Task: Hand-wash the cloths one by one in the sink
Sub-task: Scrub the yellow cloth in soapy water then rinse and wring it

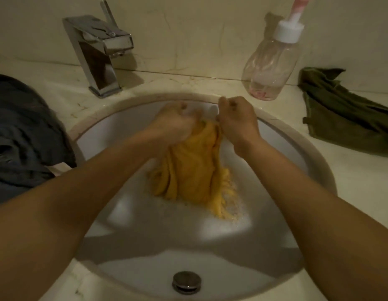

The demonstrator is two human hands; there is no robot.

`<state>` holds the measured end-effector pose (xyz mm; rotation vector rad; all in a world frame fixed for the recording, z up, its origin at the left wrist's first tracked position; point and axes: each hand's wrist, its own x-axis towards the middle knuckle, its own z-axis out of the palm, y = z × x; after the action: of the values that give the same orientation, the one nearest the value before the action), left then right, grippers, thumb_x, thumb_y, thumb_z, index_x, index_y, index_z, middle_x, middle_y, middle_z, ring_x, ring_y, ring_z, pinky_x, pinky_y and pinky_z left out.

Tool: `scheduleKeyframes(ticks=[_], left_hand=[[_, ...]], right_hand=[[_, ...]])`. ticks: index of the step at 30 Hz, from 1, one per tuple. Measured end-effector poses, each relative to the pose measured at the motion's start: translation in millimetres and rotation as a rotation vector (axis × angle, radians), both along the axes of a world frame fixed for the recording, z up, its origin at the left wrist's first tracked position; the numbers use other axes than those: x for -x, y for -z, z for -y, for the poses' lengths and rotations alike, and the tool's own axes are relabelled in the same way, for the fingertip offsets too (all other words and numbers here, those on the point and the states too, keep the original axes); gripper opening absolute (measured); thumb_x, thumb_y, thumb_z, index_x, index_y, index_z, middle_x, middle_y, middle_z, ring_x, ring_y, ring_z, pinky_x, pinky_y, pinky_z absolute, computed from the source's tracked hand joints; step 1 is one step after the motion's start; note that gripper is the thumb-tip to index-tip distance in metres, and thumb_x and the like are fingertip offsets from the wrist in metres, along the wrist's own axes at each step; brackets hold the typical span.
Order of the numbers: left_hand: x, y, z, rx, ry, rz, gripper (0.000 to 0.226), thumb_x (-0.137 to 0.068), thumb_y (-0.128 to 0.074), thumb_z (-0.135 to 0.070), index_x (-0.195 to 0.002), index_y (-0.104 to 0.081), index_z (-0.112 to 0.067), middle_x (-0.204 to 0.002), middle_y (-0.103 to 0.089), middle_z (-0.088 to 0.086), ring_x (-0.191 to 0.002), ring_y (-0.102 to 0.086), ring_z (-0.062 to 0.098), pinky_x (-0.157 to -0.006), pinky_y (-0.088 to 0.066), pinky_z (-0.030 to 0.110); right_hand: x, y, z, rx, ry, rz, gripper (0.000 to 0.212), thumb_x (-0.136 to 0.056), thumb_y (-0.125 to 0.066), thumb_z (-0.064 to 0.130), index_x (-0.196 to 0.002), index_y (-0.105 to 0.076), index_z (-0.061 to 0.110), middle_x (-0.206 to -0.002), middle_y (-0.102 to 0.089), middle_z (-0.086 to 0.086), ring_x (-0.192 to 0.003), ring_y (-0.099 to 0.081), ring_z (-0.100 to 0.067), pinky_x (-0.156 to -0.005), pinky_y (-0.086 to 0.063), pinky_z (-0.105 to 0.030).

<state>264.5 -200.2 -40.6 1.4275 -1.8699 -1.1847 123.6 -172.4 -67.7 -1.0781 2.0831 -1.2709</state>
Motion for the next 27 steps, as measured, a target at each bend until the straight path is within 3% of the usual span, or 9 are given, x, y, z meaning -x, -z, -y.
scheduleKeyframes(ticks=[3,5,8,11,14,17,20,24,27], left_hand=[[-17.0,20.2,18.7,0.178,0.071,0.697,0.084,-0.096,-0.061,-0.043,-0.159,-0.013,-0.016,-0.151,-0.039,0.018,-0.132,-0.044,0.037,-0.102,-0.041,0.044],[-21.4,28.3,20.2,0.278,0.106,0.903,0.089,-0.093,-0.064,-0.036,-0.159,-0.009,-0.015,-0.151,-0.035,0.022,-0.136,-0.038,0.042,-0.107,-0.038,0.052],[-20.9,27.5,21.1,0.586,0.212,0.808,0.058,-0.086,-0.069,-0.027,-0.139,-0.047,-0.018,-0.135,-0.045,0.010,-0.127,-0.042,0.033,-0.099,-0.042,0.049],[-14.0,30.4,13.9,0.487,0.508,0.611,0.024,-0.092,-0.060,-0.029,-0.116,-0.062,-0.027,-0.113,-0.058,-0.005,-0.111,-0.056,0.021,-0.093,-0.047,0.036],[-7.9,44.2,7.9,0.266,0.658,0.830,0.051,-0.089,-0.041,-0.070,-0.124,-0.059,-0.037,-0.129,-0.060,-0.007,-0.119,-0.055,0.021,-0.100,-0.045,0.040],[-7.4,51.0,12.9,0.250,0.594,0.978,0.086,-0.070,-0.035,-0.086,-0.140,-0.047,-0.038,-0.151,-0.043,-0.003,-0.136,-0.043,0.028,-0.111,-0.037,0.048],[-9.9,50.4,19.6,0.227,0.561,1.017,0.059,-0.073,-0.052,-0.068,-0.118,-0.057,-0.031,-0.134,-0.053,0.005,-0.120,-0.052,0.029,-0.102,-0.046,0.046],[-12.4,34.4,17.5,0.248,0.468,0.863,0.043,-0.063,-0.061,-0.060,-0.094,-0.052,-0.031,-0.112,-0.046,0.003,-0.105,-0.053,0.030,-0.092,-0.050,0.047],[-7.2,22.3,10.5,0.294,0.305,0.513,0.038,-0.084,-0.058,-0.046,-0.113,-0.067,-0.023,-0.119,-0.064,0.007,-0.109,-0.060,0.032,-0.089,-0.048,0.038]], right_hand=[[14.9,-4.4,-7.8,-0.058,-0.174,-0.077,0.032,-0.101,-0.059,0.029,-0.078,-0.068,0.009,-0.074,-0.058,-0.004,-0.070,-0.056,-0.021,-0.064,-0.046,-0.035],[12.7,-8.1,-13.8,-0.161,-0.410,-0.149,0.032,-0.098,-0.067,0.028,-0.095,-0.072,-0.003,-0.077,-0.060,-0.010,-0.064,-0.054,-0.015,-0.055,-0.045,-0.023],[10.4,-5.2,-16.0,-0.602,-0.788,-0.368,0.028,-0.088,-0.078,0.037,-0.099,-0.072,0.012,-0.094,-0.069,-0.007,-0.080,-0.060,-0.018,-0.067,-0.049,-0.027],[6.6,6.4,-19.1,-1.042,-1.019,-0.575,0.038,-0.085,-0.083,0.033,-0.117,-0.068,0.020,-0.118,-0.064,-0.002,-0.111,-0.063,-0.026,-0.087,-0.055,-0.035],[9.7,17.2,-19.4,-1.193,-1.052,-0.681,0.083,-0.086,-0.083,0.027,-0.156,-0.039,0.012,-0.150,-0.050,-0.007,-0.138,-0.049,-0.033,-0.110,-0.043,-0.040],[15.1,24.7,-17.1,-1.051,-0.971,-0.695,0.082,-0.084,-0.082,0.017,-0.154,-0.040,0.016,-0.142,-0.058,-0.010,-0.123,-0.059,-0.033,-0.103,-0.052,-0.046],[10.4,24.8,-12.5,-0.722,-0.828,-0.678,0.038,-0.097,-0.058,0.008,-0.134,-0.059,0.006,-0.128,-0.064,-0.015,-0.107,-0.063,-0.030,-0.094,-0.054,-0.040],[8.1,12.8,-8.3,-0.366,-0.628,-0.098,0.020,-0.099,-0.055,0.007,-0.114,-0.068,0.000,-0.098,-0.068,-0.014,-0.084,-0.066,-0.030,-0.069,-0.055,-0.039],[5.4,-5.7,-14.0,-0.115,-0.428,0.325,0.012,-0.101,-0.055,0.013,-0.094,-0.064,0.009,-0.073,-0.061,-0.008,-0.061,-0.061,-0.019,-0.051,-0.051,-0.029]])
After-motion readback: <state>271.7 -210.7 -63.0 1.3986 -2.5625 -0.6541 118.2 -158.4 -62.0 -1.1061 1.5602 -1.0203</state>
